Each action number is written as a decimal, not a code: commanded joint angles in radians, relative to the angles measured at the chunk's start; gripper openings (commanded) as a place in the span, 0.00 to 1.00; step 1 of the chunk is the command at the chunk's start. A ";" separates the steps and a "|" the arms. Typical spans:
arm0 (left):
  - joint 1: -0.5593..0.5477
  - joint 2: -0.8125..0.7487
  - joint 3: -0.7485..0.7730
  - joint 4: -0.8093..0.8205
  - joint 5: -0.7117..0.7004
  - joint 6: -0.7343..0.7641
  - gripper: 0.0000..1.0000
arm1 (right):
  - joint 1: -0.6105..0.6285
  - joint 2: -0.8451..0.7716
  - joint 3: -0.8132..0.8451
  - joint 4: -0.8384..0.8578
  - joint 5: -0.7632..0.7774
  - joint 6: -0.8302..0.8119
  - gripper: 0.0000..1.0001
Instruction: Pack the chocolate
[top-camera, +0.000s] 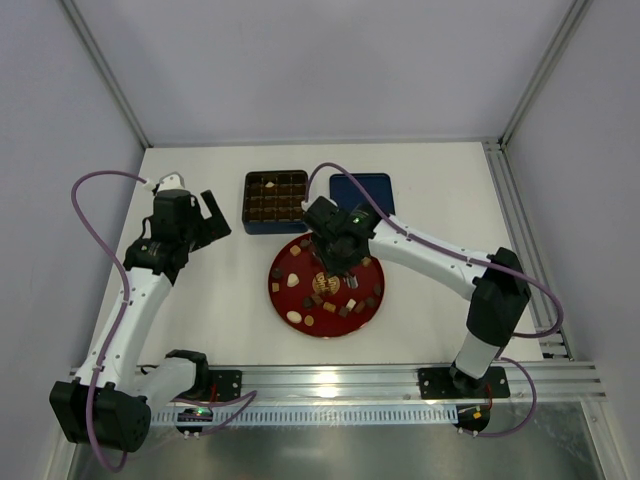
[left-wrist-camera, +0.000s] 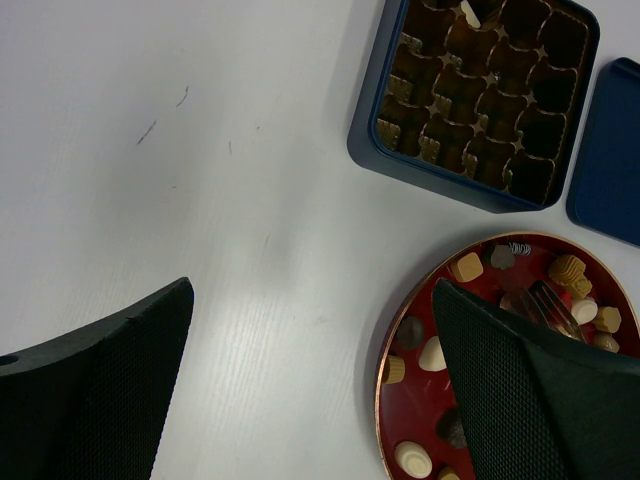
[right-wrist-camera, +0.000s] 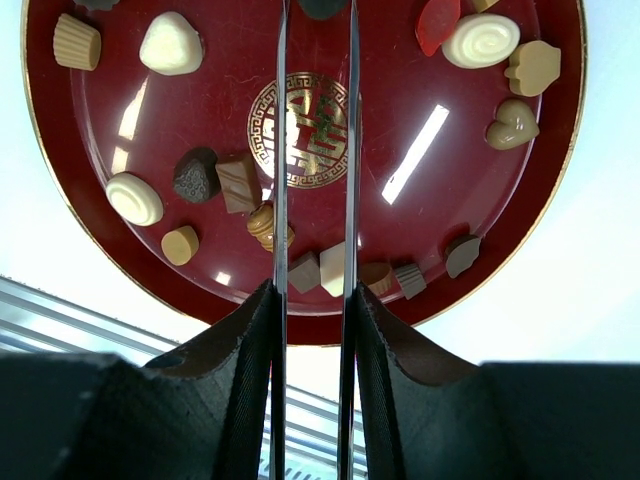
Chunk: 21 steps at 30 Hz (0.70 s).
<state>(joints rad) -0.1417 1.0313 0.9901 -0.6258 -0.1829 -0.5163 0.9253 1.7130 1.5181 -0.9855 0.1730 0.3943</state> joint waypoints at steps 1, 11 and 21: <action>0.007 -0.007 -0.002 0.018 -0.013 0.004 1.00 | -0.003 0.008 -0.001 0.041 -0.010 -0.014 0.36; 0.007 -0.004 -0.002 0.018 -0.013 0.005 1.00 | -0.003 0.007 0.002 0.038 -0.007 -0.014 0.38; 0.007 -0.007 -0.004 0.020 -0.012 0.005 1.00 | -0.006 -0.003 0.005 0.025 -0.004 -0.012 0.41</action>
<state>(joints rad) -0.1417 1.0313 0.9901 -0.6258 -0.1829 -0.5163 0.9249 1.7329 1.5089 -0.9676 0.1677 0.3935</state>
